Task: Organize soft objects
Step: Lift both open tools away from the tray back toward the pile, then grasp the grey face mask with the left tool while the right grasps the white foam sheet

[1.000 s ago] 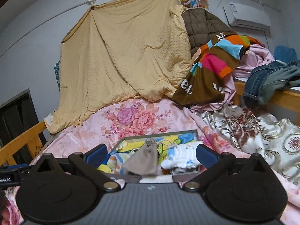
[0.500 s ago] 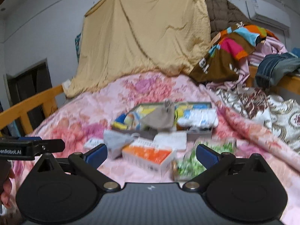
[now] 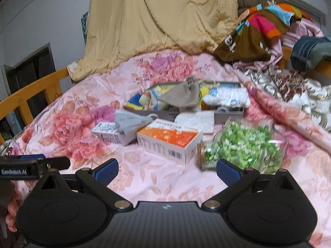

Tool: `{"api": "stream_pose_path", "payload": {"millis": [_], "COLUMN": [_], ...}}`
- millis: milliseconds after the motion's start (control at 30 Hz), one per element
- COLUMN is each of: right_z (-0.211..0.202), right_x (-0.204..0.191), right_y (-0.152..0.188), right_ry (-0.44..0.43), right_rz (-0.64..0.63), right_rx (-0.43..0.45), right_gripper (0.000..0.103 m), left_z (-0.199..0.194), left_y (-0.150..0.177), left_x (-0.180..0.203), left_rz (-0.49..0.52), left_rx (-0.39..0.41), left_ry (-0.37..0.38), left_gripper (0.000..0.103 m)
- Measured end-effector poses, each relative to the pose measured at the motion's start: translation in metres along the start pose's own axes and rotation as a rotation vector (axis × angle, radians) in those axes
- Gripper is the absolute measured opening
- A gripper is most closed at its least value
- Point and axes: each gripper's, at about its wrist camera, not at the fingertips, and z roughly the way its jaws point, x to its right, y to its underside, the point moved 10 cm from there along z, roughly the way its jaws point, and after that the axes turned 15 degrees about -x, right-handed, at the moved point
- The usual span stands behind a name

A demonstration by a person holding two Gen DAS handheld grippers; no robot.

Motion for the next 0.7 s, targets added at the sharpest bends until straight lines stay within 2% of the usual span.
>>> {"api": "stream_pose_path", "payload": {"millis": [300,700], "right_z": [0.016,0.021], "right_x": [-0.006,-0.002], "right_y": [0.0,-0.013], "right_ry": [0.002,0.025], "right_rz": [-0.013,0.007], "right_rx": [-0.005,0.043], "right_gripper": [0.103,0.103], "left_z": [0.016,0.042], "left_y": [-0.003,-0.034], "left_x": [-0.009,-0.007], "left_rz": [-0.042,-0.002], "left_rx": [-0.008,0.034], "left_ry": [0.031,0.052], "left_gripper": [0.102,0.102]}}
